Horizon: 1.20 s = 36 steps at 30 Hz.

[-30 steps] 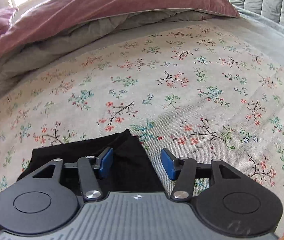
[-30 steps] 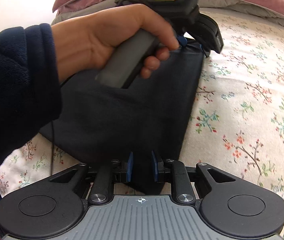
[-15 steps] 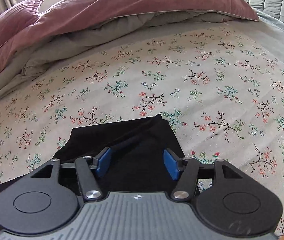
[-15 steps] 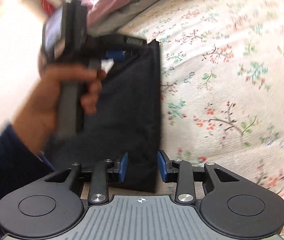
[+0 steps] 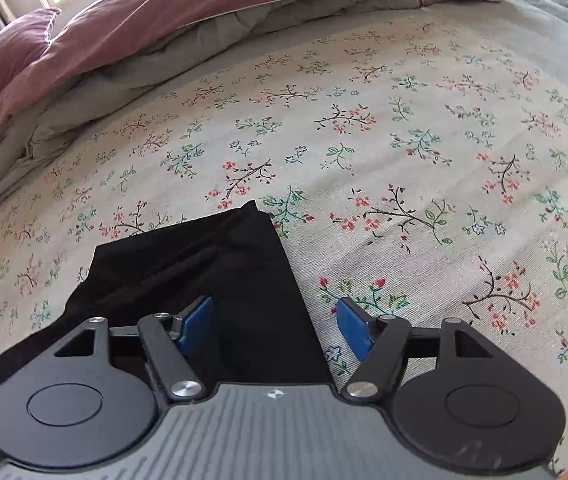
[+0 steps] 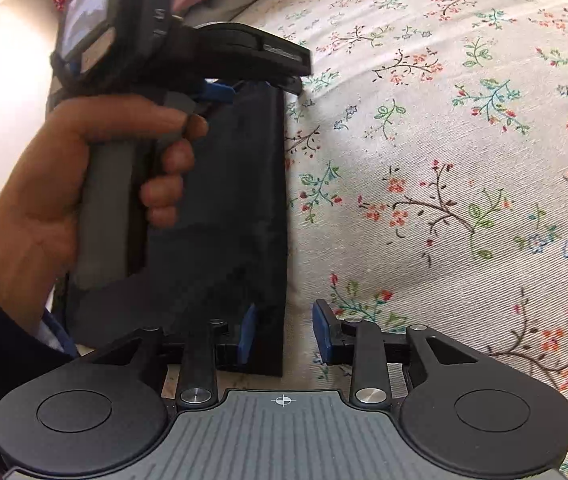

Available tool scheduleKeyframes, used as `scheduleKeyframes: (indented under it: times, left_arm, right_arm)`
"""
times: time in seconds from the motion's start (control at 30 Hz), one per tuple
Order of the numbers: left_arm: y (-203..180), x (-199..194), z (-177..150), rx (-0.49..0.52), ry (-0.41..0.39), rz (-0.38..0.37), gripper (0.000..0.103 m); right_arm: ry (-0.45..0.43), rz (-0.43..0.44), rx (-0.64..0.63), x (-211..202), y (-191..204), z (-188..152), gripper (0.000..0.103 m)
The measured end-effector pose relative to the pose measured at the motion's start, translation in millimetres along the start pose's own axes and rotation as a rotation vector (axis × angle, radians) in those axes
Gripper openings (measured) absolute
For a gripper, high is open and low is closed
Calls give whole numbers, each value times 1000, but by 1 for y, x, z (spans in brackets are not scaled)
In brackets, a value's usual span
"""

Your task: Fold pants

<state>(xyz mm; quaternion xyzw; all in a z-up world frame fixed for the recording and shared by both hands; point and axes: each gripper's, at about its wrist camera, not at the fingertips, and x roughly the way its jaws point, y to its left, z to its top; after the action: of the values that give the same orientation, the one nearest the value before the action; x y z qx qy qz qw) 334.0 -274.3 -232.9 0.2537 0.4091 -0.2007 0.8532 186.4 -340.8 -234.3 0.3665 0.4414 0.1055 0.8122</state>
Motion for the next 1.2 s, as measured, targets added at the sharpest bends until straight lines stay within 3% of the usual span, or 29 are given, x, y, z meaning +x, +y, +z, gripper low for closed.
scheduleKeyframes:
  times: [0.17,0.23,0.3,0.47,0.83,0.97,1.2]
  left_arm:
    - [-19,-2,8,142,16,70,75]
    - [-25,-2,9,185,30,87,59]
    - [-30,0,9,215,53,102,29]
    - [-26,-4,4,255,52,92,15]
    - [46,-33,12,-12,3,-98,12]
    - [67,-43,10,-78,-19,-133,12]
    - [99,-56,2,-185,-65,-154,12]
  right_arm:
    - [5,25,12,0,4,-4,31]
    - [5,37,24,1,2,-3,31]
    - [9,52,34,0,1,-4,31]
    - [0,74,14,-7,3,-6,30]
    - [14,88,22,-8,1,-2,34]
    - [-27,69,12,-11,-1,0,50]
    - [-25,134,-28,3,18,-3,48]
